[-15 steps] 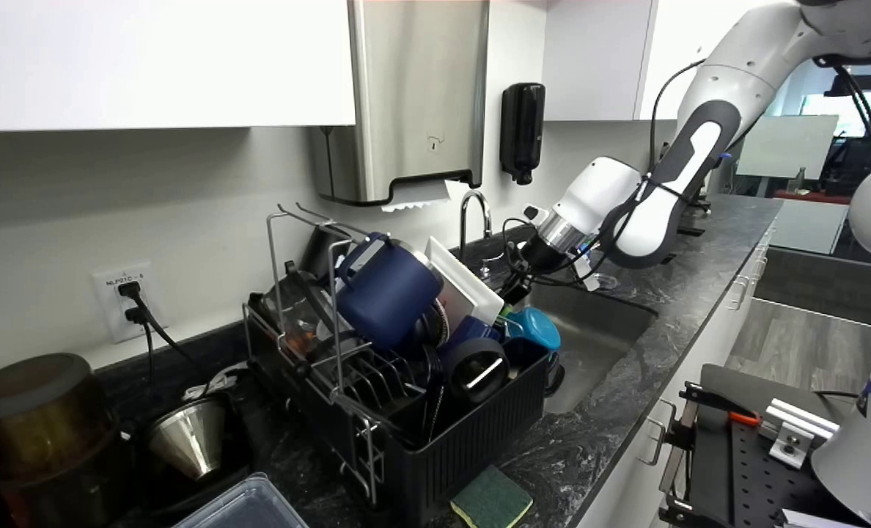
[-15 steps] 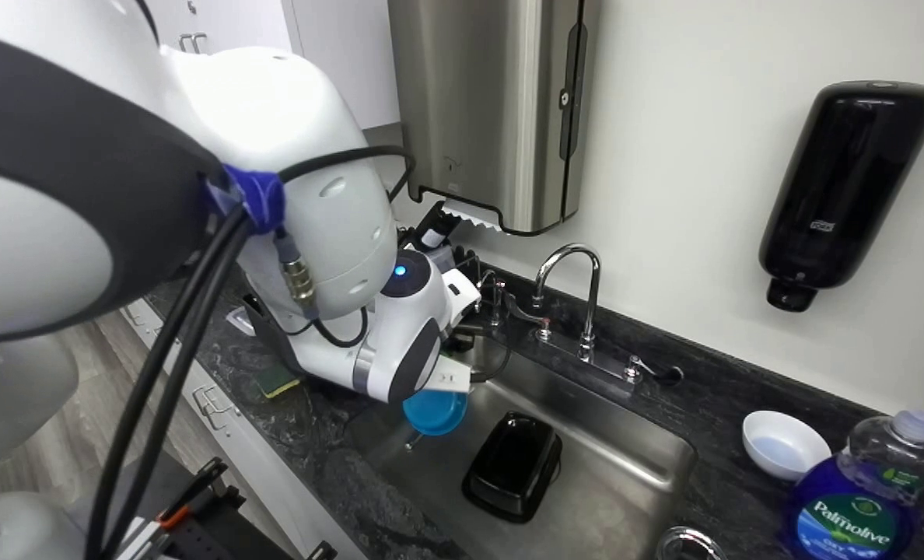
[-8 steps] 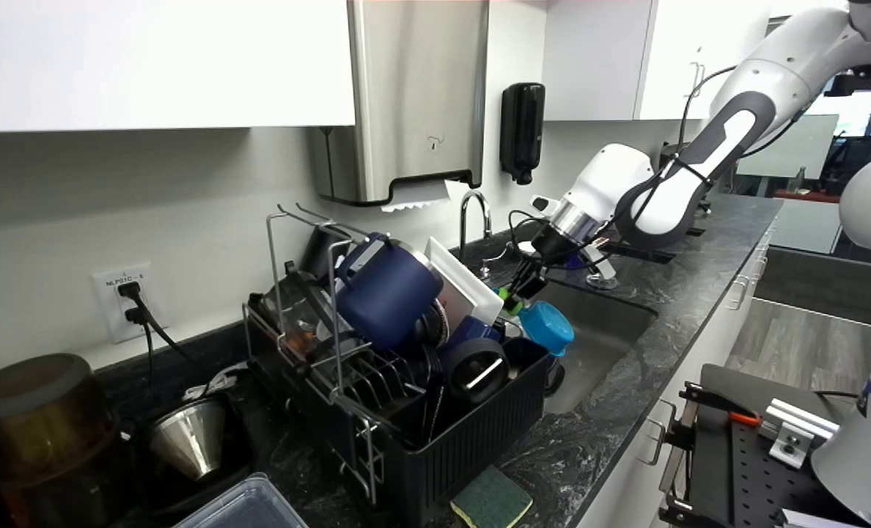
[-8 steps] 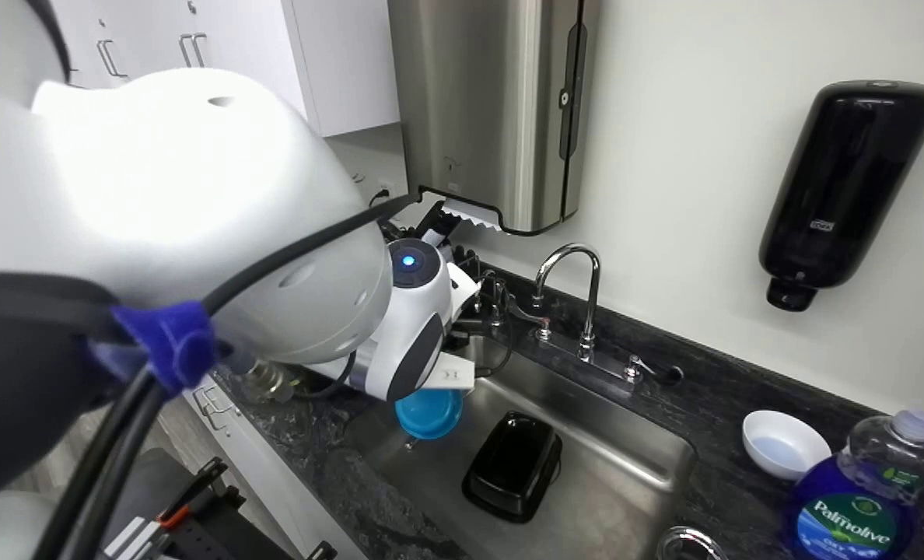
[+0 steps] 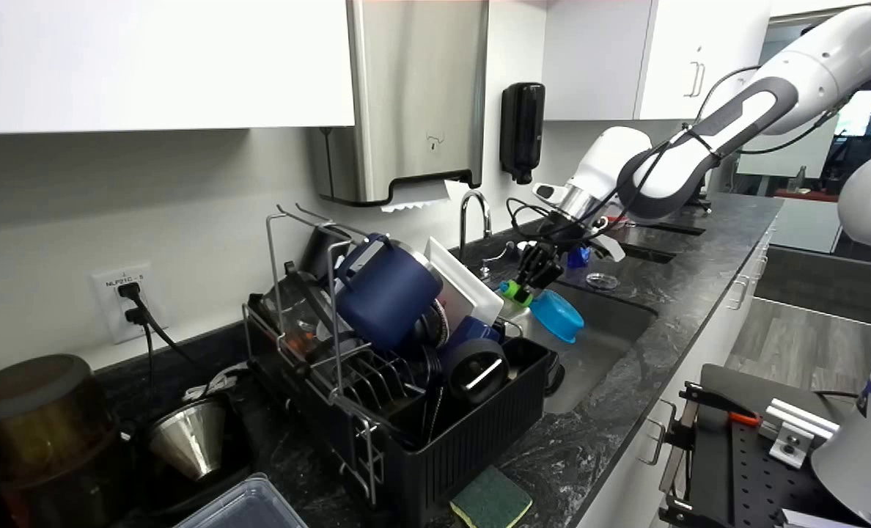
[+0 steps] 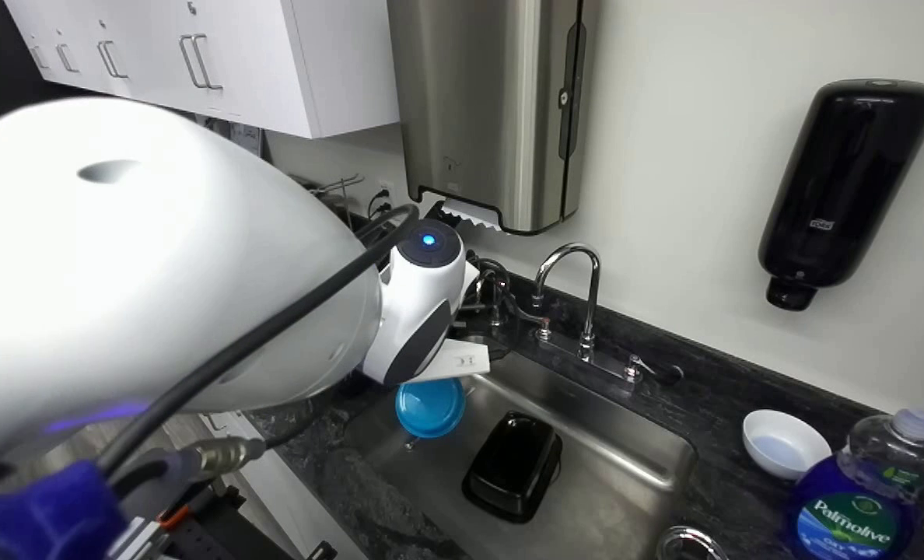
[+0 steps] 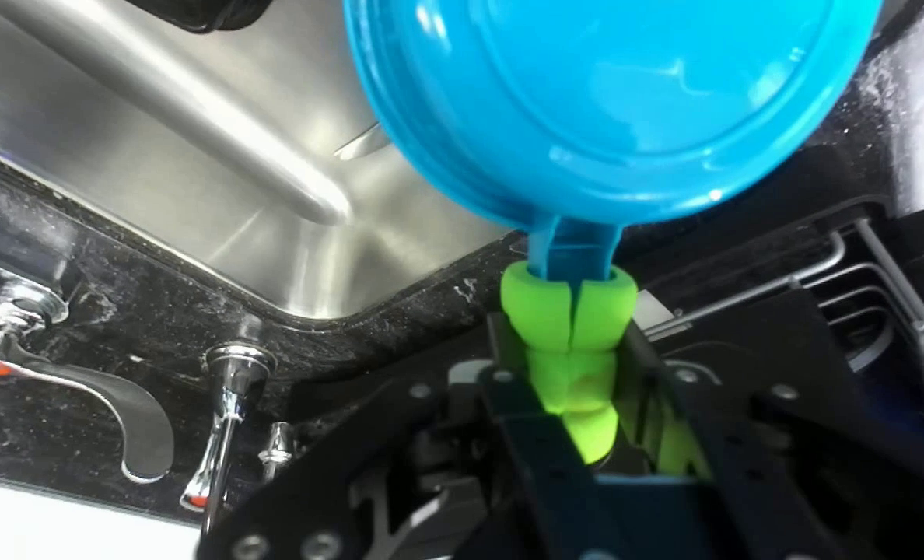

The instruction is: Put the plastic pan in the drying rack

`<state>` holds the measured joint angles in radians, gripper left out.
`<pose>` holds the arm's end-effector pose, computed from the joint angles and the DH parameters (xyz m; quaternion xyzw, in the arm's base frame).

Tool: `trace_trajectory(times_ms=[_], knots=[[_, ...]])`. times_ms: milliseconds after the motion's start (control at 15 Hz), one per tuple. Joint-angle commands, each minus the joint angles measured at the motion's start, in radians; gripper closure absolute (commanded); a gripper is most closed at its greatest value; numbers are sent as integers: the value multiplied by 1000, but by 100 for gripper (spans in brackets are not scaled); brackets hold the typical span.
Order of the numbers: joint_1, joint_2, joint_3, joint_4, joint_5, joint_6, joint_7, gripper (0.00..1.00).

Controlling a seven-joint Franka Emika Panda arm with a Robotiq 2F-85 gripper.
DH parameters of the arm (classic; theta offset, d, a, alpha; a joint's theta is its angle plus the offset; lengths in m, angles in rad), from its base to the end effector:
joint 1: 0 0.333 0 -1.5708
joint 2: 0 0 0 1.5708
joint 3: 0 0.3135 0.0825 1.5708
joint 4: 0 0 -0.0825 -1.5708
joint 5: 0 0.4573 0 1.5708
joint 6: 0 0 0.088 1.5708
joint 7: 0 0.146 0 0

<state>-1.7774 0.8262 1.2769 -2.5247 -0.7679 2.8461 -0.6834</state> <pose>0.5107 -0.0979 0.1519 -0.8904 -0.3530 -0.2654 0.1103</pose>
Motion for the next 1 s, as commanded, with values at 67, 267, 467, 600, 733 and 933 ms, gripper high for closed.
trace_trajectory(times_ms=[67,267,467,600,733,933], knots=[[57,-114,14,-6,89,14,6,92],[126,-190,15,-9,124,31,47,92],[170,-253,29,-14,159,32,67,92],[173,-287,41,-17,189,27,56,92],[158,-321,56,-24,222,28,49,92],[143,-379,75,-31,274,25,51,92]])
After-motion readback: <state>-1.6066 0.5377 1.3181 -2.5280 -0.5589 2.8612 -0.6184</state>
